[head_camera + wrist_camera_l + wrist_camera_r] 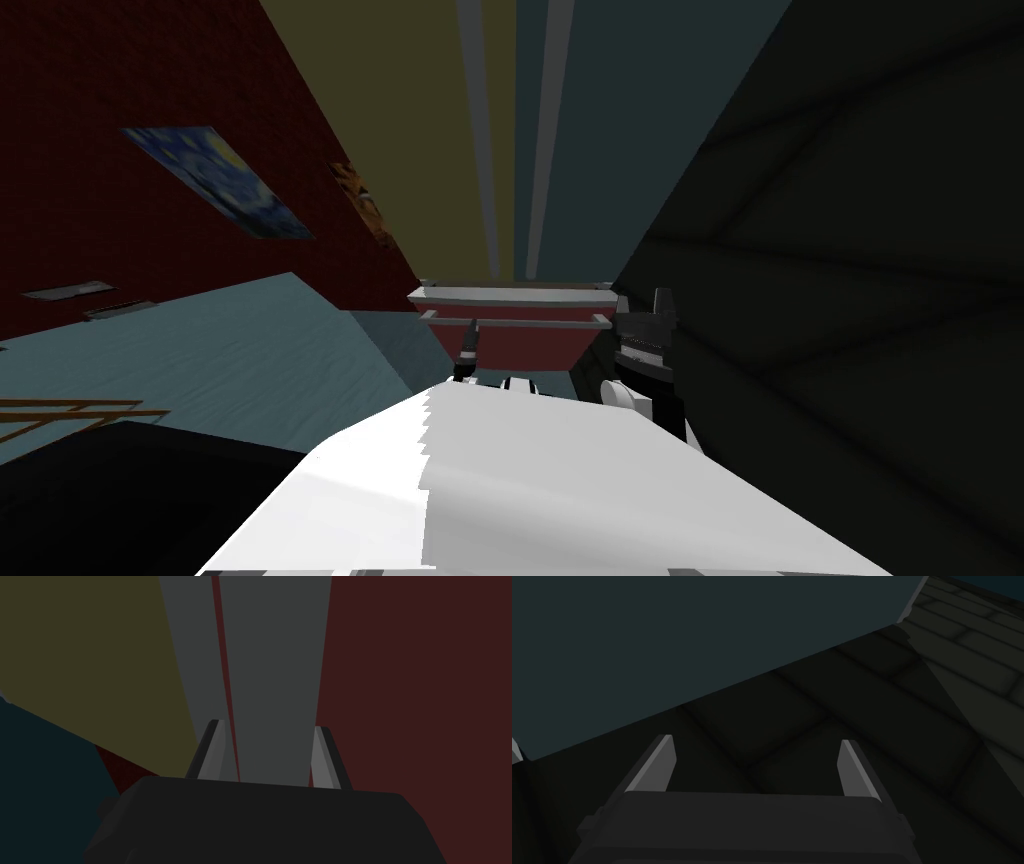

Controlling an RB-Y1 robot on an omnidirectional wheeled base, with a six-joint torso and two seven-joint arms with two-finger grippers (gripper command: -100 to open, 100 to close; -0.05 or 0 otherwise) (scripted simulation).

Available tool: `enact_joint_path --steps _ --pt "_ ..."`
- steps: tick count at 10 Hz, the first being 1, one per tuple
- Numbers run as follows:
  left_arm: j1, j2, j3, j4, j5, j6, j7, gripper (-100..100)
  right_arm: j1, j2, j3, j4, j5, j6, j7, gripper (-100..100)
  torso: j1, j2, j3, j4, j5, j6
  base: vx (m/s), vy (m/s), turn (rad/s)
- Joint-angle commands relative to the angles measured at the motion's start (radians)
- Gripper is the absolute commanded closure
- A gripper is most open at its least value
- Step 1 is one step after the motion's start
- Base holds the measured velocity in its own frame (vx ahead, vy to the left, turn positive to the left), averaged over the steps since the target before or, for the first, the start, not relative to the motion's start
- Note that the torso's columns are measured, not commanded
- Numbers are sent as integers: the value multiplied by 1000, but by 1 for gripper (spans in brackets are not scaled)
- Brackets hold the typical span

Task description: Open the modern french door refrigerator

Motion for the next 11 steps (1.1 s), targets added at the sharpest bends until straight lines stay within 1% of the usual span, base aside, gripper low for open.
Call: enact_joint_path --steps 1,6,7,9,11 --pt "-31 1 21 36 -4 0 -2 100 0 0 0 0 0 0 0 0 1 -6 -3 -1 -1 -3 -83 -4 -46" --pt "-179 13 129 194 -25 -28 -2 100 0 0 0 0 0 0 0 0 3 -3 -1 -3 1 -3 -185 -20 -80" --pt "-187 13 129 197 -25 -28 -2 100 0 0 0 0 0 0 0 0 3 -3 -1 -2 1 -2 -135 -25 -24" --pt "-243 17 172 262 -33 -39 -2 100 0 0 0 0 0 0 0 0 3 -5 -3 -1 0 -2 -119 -13 -66" --pt "-312 22 215 326 -41 -50 -2 100 0 0 0 0 0 0 0 0 2 -1 -1 -1 1 -1 -175 -15 -68"
